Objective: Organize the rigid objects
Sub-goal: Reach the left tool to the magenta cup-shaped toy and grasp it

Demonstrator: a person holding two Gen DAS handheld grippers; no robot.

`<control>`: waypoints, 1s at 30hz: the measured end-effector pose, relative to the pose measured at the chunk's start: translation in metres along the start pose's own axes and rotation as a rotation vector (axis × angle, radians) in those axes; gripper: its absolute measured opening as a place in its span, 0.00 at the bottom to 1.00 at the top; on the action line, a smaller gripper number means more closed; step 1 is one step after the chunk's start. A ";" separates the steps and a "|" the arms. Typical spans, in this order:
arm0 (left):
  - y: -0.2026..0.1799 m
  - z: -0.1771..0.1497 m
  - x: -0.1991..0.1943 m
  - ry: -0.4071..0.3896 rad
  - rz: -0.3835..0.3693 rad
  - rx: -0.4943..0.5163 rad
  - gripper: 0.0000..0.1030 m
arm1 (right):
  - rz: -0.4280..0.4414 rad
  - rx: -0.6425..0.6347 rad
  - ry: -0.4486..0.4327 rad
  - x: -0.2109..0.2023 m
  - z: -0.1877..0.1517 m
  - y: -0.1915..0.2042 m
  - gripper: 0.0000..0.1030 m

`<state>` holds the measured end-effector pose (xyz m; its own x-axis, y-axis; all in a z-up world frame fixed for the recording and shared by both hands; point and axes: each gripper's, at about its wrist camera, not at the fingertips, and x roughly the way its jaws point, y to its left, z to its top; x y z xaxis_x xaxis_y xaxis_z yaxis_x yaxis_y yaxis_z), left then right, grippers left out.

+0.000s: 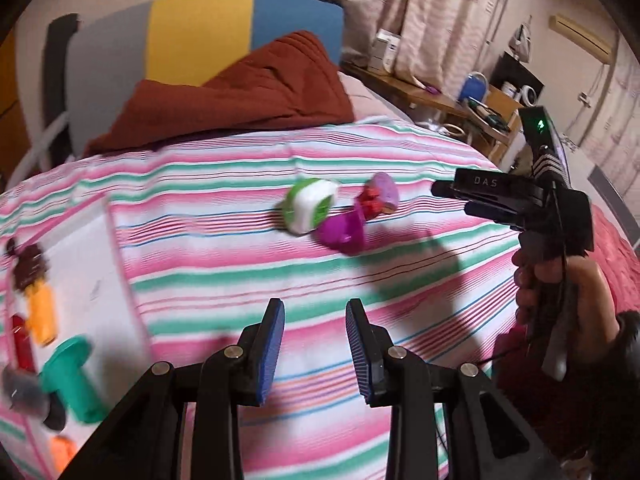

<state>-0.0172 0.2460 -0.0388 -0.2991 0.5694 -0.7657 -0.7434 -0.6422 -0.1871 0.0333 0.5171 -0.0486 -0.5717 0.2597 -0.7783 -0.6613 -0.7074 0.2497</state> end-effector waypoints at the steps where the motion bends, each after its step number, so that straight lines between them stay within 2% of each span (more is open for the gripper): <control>1: -0.003 0.005 0.008 0.003 -0.012 0.004 0.31 | 0.000 0.004 -0.007 -0.001 0.001 -0.001 0.63; 8: -0.015 0.032 0.057 0.047 -0.061 -0.050 0.32 | 0.022 0.059 0.012 0.001 0.004 -0.010 0.64; 12: -0.023 0.042 0.077 0.049 -0.061 -0.054 0.34 | 0.037 0.095 -0.004 -0.003 0.006 -0.017 0.64; 19: -0.035 0.051 0.103 0.050 0.016 -0.028 0.35 | 0.063 0.120 0.013 -0.001 0.007 -0.019 0.64; 21: -0.034 0.053 0.111 0.052 0.058 -0.035 0.35 | 0.068 0.113 0.017 0.000 0.007 -0.017 0.64; 24: -0.030 0.054 0.123 0.070 0.084 -0.057 0.35 | 0.073 0.104 0.024 0.002 0.006 -0.016 0.64; 28: -0.022 0.054 0.132 0.084 0.081 -0.090 0.36 | 0.072 0.094 0.036 0.004 0.006 -0.015 0.64; 30: -0.016 0.051 0.132 0.084 0.054 -0.111 0.34 | 0.067 0.088 0.037 0.004 0.005 -0.015 0.64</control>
<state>-0.0753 0.3573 -0.1060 -0.2829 0.4904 -0.8243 -0.6556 -0.7261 -0.2070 0.0385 0.5316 -0.0525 -0.5989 0.1882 -0.7784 -0.6633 -0.6612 0.3505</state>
